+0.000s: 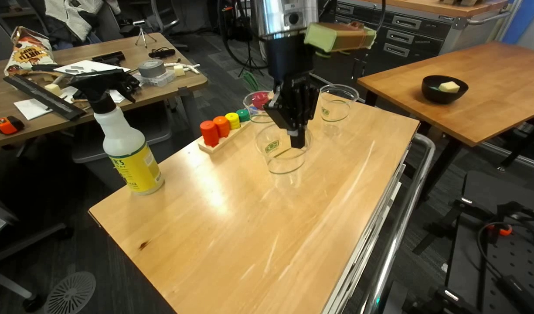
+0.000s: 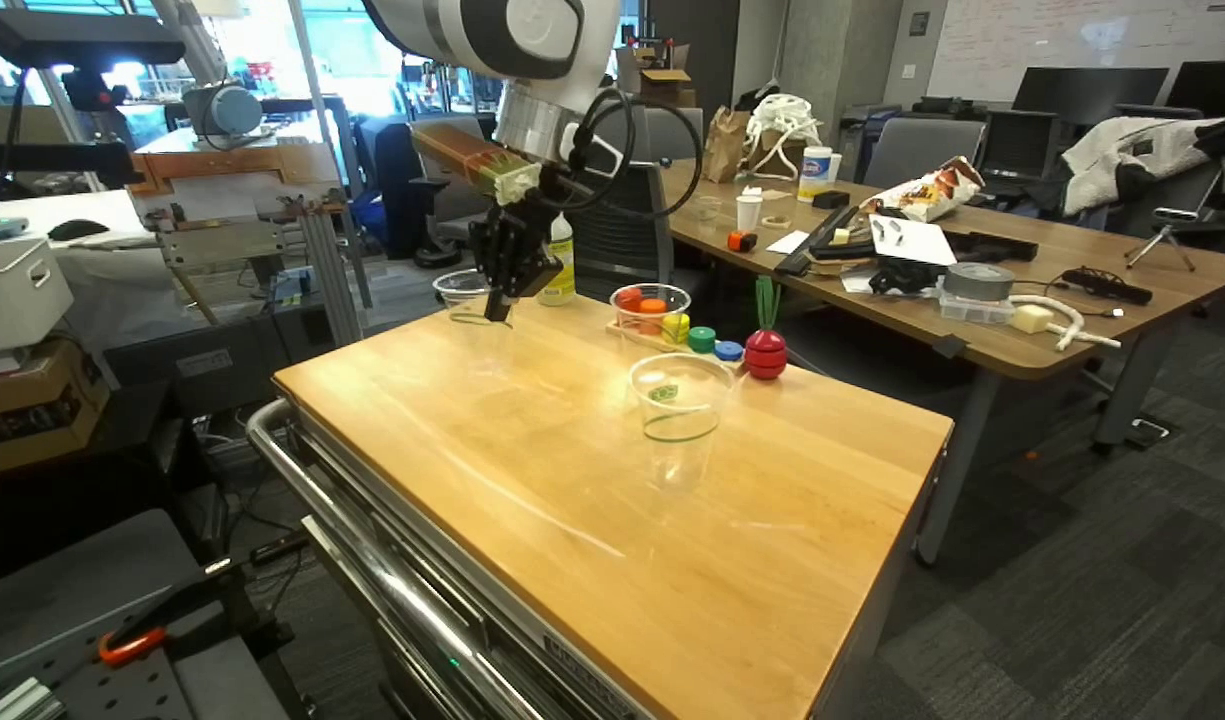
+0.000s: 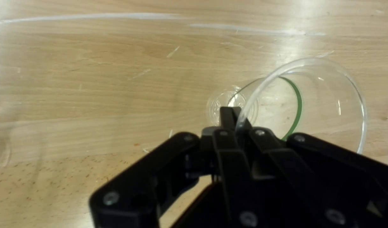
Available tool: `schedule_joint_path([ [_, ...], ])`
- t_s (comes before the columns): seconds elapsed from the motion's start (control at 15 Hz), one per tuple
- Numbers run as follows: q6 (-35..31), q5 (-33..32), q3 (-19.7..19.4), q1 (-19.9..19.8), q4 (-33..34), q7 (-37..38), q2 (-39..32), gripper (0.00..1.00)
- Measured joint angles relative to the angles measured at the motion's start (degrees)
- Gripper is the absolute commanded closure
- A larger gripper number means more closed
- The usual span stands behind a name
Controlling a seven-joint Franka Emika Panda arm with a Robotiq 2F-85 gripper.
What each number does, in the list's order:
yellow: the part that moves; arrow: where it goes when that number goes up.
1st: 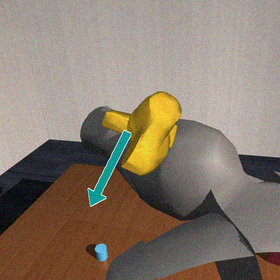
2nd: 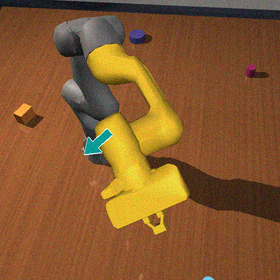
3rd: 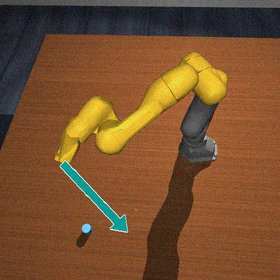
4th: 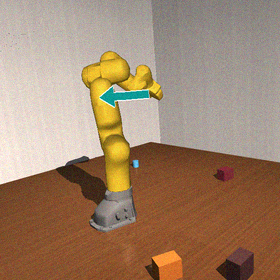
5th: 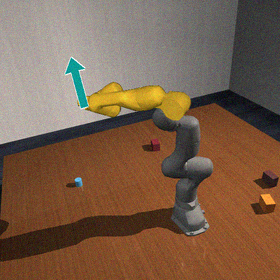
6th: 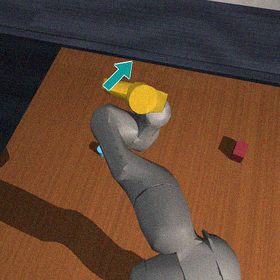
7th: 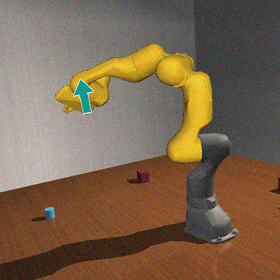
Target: Stack up the cups
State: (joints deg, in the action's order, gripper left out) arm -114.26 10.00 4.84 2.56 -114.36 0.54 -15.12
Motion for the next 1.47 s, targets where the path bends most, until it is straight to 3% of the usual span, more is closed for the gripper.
schedule_joint_path([
  [0.33, 4.6, 3.1, -1.2, -1.7, 1.6, -0.7, 7.7, 0.99],
  [0.6, 4.4, 2.6, -3.4, -2.5, 4.2, -0.3, 9.8, 0.99],
  [0.93, 1.5, 1.7, -5.5, -3.3, 7.3, 1.1, 7.3, 0.99],
  [1.47, 0.0, -0.3, -6.6, -3.8, 16.4, 3.0, -3.2, 0.99],
])
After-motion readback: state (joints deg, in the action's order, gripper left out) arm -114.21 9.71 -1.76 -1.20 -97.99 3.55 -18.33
